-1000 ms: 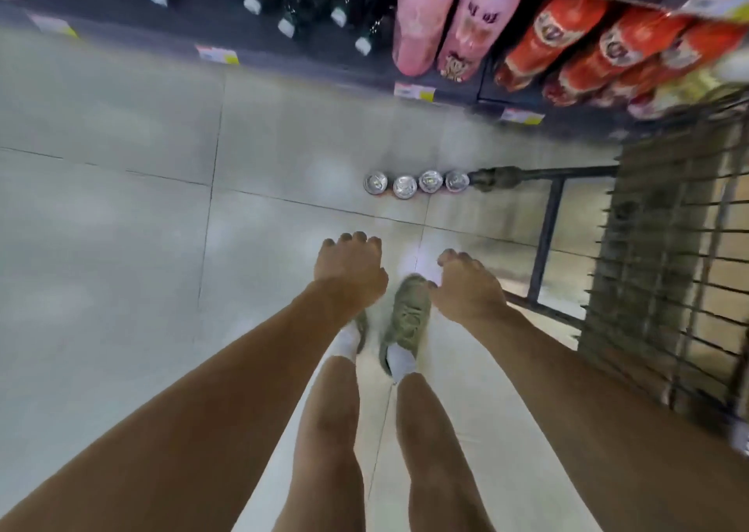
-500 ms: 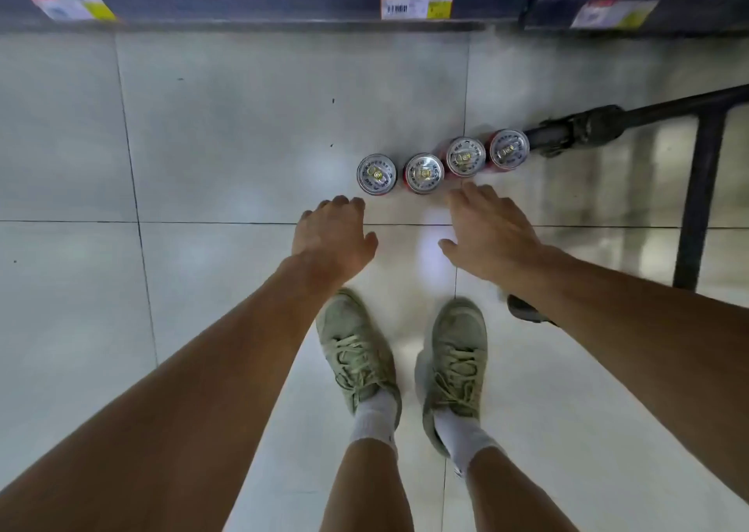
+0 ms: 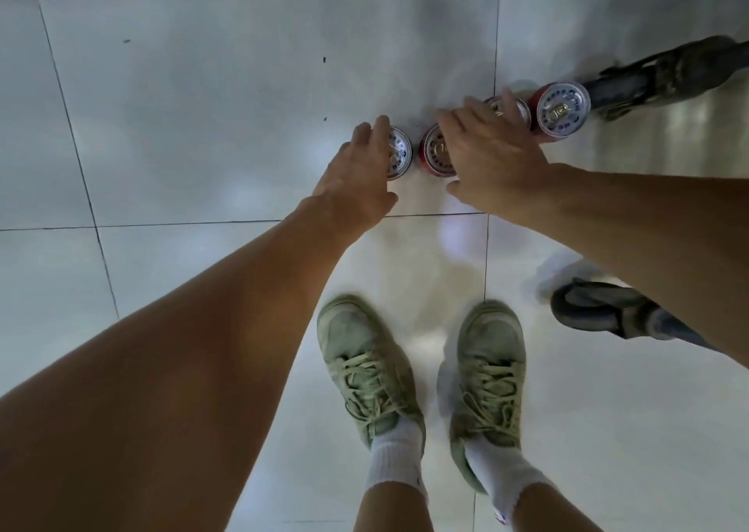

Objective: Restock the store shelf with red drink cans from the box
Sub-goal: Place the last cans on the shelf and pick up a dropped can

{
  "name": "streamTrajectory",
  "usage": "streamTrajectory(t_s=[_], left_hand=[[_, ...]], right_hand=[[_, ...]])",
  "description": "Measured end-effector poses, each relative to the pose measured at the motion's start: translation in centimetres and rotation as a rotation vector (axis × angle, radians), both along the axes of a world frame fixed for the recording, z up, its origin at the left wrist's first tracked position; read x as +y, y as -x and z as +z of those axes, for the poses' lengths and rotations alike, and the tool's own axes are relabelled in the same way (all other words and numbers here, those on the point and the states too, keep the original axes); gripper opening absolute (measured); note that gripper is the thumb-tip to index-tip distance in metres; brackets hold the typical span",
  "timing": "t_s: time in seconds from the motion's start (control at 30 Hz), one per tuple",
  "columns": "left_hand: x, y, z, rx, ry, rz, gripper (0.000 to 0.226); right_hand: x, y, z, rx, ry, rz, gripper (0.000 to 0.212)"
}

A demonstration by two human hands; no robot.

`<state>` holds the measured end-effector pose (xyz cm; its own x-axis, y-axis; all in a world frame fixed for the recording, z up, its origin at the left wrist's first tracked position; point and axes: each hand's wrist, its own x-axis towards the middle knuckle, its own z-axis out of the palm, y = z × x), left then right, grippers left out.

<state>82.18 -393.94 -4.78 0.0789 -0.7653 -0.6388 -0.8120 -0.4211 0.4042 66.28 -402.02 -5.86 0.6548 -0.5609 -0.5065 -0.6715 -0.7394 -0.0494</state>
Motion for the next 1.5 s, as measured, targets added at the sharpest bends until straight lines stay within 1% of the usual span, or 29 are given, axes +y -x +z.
streamTrajectory(t_s=[0.1, 0.17, 0.23, 0.3, 0.4, 0.53, 0.63, 0.77, 0.97, 1.07, 1.2, 1.33, 1.4, 1.5], left_hand=[[-0.2, 0.1, -1.0, -0.012, 0.041, 0.02, 0.084], [-0.5, 0.1, -1.5, -0.039, 0.087, 0.044, 0.07], [-0.4, 0.2, -1.6, -0.079, 0.1, 0.091, 0.055], [0.1, 0.2, -1.2, -0.102, 0.082, 0.144, 0.052], [1.4, -0.3, 1.2, -0.101, 0.079, 0.226, 0.052], [3.7, -0.8, 7.0, -0.074, 0.165, 0.369, 0.044], [5.0, -1.1, 12.5, -0.027, 0.188, 0.452, 0.045], [4.9, -1.6, 20.6, 0.022, 0.218, 0.577, 0.06], [4.6, -2.5, 34.5, 0.093, 0.398, 0.811, 0.061], [4.8, -3.0, 42.3, 0.192, 0.443, 0.893, 0.064], [4.7, -3.6, 53.1, 0.273, 0.525, 0.902, 0.064], [4.8, -4.1, 63.3, 0.326, 0.622, 0.889, 0.055], [5.5, -4.3, 68.0, 0.31, 0.681, 0.886, 0.055], [6.8, -4.2, 74.5, 0.31, 0.784, 0.934, 0.058]], right_hand=[[-0.6, -0.3, -0.7, -0.042, -0.005, -0.023, 0.053], [-0.8, -0.4, -0.3, -0.069, -0.065, -0.054, 0.049], [-0.7, -0.2, 0.7, -0.112, -0.133, -0.119, 0.046], [-0.1, 0.0, 1.7, -0.2, -0.199, -0.235, 0.048], [0.8, -0.3, 3.8, -0.259, -0.27, -0.366, 0.056], [1.9, -0.9, 8.4, -0.329, -0.273, -0.449, 0.053], [2.6, -1.8, 13.5, -0.363, -0.272, -0.472, 0.054], [2.5, -3.5, 21.3, -0.39, -0.3, -0.508, 0.064], [1.8, -5.3, 35.5, -0.539, -0.348, -0.613, 0.072], [1.7, -5.5, 42.8, -0.613, -0.342, -0.65, 0.072], [1.5, -5.1, 52.7, -0.712, -0.31, -0.654, 0.062], [1.6, -4.8, 61.9, -0.827, -0.295, -0.666, 0.063], [2.2, -4.7, 66.5, -0.931, -0.288, -0.69, 0.062], [3.1, -4.7, 72.9, -1.076, -0.247, -0.686, 0.06]])
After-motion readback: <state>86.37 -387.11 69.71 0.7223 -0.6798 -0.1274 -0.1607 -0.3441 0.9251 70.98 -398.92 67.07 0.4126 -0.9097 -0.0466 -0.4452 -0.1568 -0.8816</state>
